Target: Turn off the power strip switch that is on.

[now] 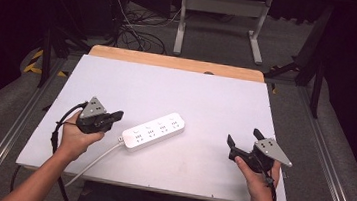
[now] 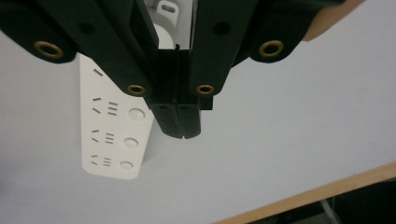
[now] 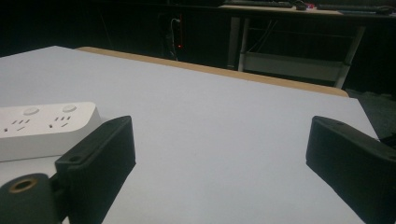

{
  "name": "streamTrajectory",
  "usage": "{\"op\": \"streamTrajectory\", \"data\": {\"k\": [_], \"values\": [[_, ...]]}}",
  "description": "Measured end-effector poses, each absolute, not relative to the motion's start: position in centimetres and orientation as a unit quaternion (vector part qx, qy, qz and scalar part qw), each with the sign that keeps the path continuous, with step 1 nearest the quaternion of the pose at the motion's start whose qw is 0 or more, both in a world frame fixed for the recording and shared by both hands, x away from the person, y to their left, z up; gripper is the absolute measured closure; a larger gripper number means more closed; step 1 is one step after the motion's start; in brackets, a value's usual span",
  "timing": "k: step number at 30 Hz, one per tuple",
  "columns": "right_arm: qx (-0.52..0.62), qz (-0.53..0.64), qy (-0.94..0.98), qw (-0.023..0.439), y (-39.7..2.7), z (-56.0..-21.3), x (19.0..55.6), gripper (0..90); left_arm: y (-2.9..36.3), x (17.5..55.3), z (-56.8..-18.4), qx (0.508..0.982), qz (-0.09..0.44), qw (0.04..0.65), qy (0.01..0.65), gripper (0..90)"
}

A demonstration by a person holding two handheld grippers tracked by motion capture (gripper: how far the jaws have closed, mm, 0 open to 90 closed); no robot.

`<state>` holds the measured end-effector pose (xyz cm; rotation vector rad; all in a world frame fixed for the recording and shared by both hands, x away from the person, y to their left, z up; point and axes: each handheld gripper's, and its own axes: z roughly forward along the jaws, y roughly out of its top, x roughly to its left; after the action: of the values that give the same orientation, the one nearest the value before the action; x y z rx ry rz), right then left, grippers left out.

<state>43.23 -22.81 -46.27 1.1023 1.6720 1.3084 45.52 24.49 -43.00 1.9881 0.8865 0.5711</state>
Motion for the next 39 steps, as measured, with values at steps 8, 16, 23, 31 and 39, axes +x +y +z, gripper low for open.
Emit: {"op": "streamTrajectory", "data": {"k": [8, 16, 23, 31, 39], "values": [[0.429, 0.509, 0.651, 0.364, -22.9, -46.3, 43.2, 8.9, 22.4, 46.9, -44.4, 0.831, 0.191, 0.393, 0.344, 90.0], [0.426, 0.507, 0.655, 0.364, -22.7, -46.3, 43.2, 8.7, 20.8, 47.5, -45.2, 0.852, 0.161, 0.368, 0.336, 90.0], [0.424, 0.508, 0.656, 0.363, -22.7, -46.3, 43.1, 8.7, 20.4, 47.9, -45.8, 0.860, 0.156, 0.352, 0.336, 90.0], [0.425, 0.507, 0.655, 0.366, -22.7, -46.2, 43.1, 8.7, 20.5, 47.9, -46.1, 0.859, 0.154, 0.351, 0.341, 90.0], [0.429, 0.506, 0.654, 0.364, -22.7, -46.2, 42.9, 8.6, 20.0, 47.4, -46.3, 0.856, 0.174, 0.350, 0.339, 90.0]]}}
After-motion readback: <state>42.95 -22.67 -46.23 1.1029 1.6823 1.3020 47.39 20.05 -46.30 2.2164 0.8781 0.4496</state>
